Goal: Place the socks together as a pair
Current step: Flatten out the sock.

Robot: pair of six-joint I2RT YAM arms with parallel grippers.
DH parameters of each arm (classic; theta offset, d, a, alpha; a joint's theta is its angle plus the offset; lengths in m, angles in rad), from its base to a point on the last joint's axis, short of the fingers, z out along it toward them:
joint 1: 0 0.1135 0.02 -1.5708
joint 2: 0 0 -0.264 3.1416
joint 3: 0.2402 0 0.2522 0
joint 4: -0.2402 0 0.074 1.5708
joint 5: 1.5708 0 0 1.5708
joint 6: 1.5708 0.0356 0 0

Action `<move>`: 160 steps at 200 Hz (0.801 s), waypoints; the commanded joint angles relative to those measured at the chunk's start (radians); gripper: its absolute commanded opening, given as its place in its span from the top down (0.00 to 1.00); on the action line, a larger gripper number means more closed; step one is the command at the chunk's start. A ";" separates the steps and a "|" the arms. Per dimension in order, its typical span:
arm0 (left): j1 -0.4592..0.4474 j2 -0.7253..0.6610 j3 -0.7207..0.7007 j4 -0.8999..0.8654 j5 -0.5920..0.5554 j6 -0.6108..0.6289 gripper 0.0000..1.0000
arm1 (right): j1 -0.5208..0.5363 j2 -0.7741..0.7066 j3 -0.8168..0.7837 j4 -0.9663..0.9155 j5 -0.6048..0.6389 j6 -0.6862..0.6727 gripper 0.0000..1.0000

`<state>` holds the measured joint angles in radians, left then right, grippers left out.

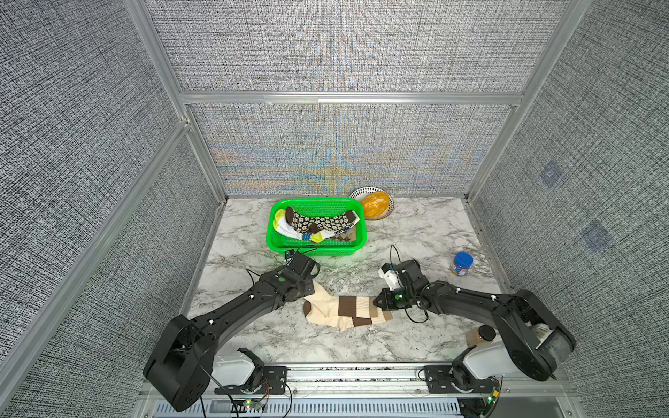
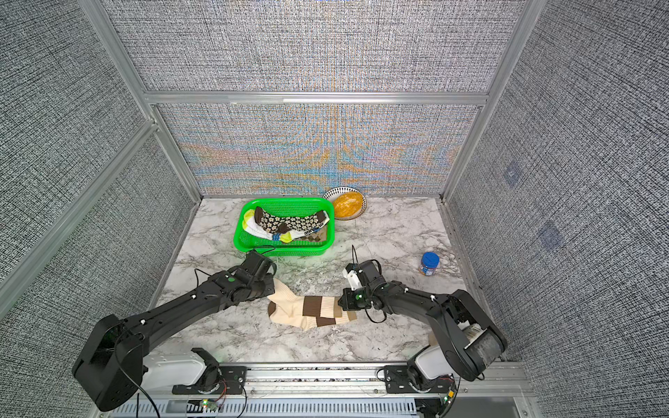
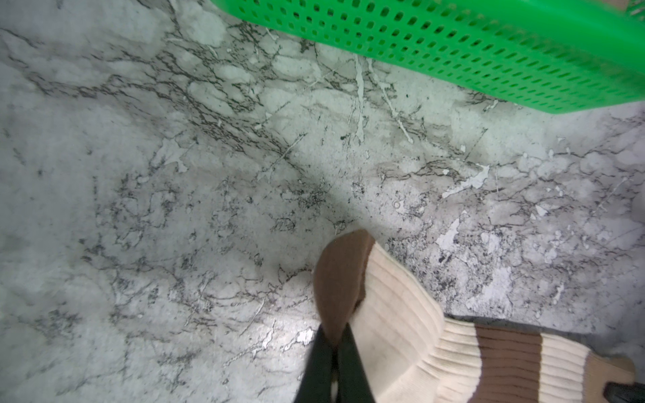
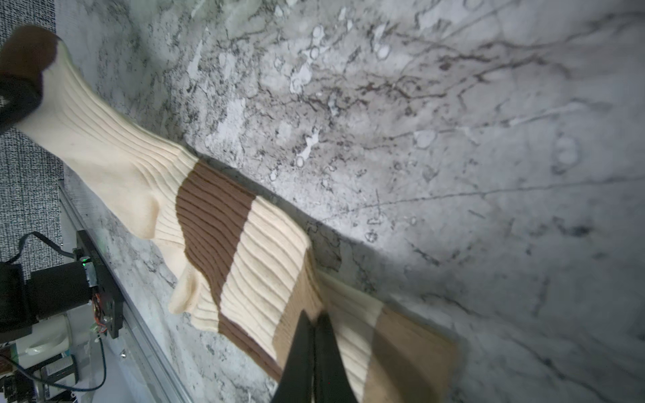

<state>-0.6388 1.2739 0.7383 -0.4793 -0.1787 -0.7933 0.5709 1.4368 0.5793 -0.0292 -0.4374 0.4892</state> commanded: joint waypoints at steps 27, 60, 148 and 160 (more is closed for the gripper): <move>0.002 -0.095 0.009 -0.036 0.106 0.045 1.00 | 0.000 -0.122 0.037 -0.102 -0.037 -0.025 1.00; 0.001 -0.228 -0.032 -0.051 0.213 0.029 1.00 | -0.016 -0.210 0.064 -0.211 -0.064 -0.056 1.00; -0.004 -0.388 -0.126 -0.098 0.257 -0.036 1.00 | -0.060 -0.229 0.164 -0.495 -0.092 -0.229 1.00; -0.006 -0.362 -0.143 -0.080 0.251 -0.030 1.00 | -0.071 -0.226 0.155 -0.503 -0.081 -0.235 1.00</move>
<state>-0.6407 0.8837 0.6144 -0.5762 0.0559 -0.8200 0.5133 1.2114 0.7376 -0.4557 -0.5179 0.2993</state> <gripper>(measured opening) 0.064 0.056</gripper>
